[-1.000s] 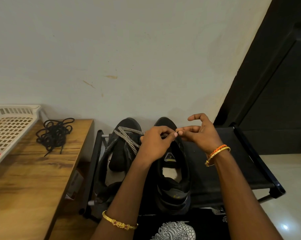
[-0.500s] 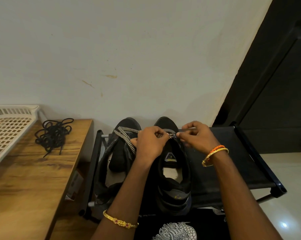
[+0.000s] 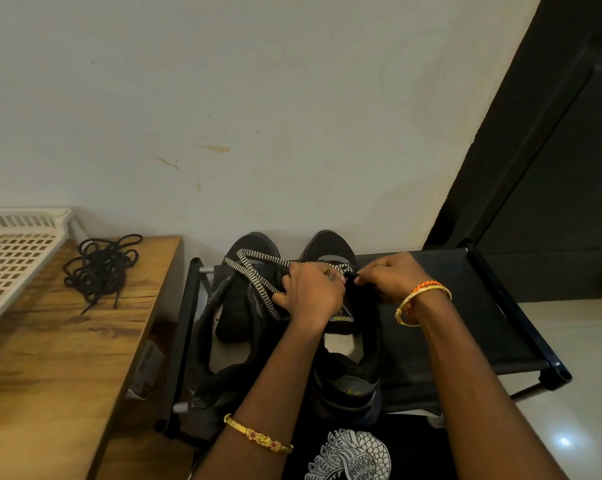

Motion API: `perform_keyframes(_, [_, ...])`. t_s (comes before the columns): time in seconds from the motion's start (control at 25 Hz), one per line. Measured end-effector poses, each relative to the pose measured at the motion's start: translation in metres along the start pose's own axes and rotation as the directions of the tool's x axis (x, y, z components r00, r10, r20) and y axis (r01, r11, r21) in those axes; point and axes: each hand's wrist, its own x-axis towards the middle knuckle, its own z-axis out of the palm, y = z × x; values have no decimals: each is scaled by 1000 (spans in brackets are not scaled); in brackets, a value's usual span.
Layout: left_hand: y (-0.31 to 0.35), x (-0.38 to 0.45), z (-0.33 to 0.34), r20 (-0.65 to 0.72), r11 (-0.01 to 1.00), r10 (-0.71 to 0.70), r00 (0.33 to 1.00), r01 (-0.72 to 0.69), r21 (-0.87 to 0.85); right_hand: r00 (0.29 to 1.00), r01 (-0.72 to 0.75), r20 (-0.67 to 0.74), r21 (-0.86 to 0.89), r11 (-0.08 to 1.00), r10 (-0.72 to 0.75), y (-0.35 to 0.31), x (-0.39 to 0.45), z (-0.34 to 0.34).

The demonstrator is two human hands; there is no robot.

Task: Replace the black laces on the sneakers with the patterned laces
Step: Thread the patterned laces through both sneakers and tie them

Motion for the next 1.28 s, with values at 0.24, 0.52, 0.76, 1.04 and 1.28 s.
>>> perform_keyframes(0.24, [4, -2, 4, 35, 998, -54, 998, 55, -43, 996, -54, 74, 115, 992, 45, -8, -4, -5])
perform_keyframes(0.52, [2, 1, 11, 38, 961, -148, 988, 153, -232, 992, -73, 116, 169, 983, 54, -9, -7, -9])
perform_keyframes(0.76, [0, 6, 15, 5, 955, -156, 988, 152, -256, 988, -90, 146, 214, 973, 59, -9, -10, -11])
perform_keyframes(1.04, [-7, 12, 12, 64, 958, -55, 996, 71, -277, 980, -125, 180, 230, 965, 84, -9, -10, -10])
perform_keyframes(1.28, [1, 7, 14, -37, 995, -57, 998, 54, -81, 977, -119, 197, 217, 969, 76, -9, -11, -14])
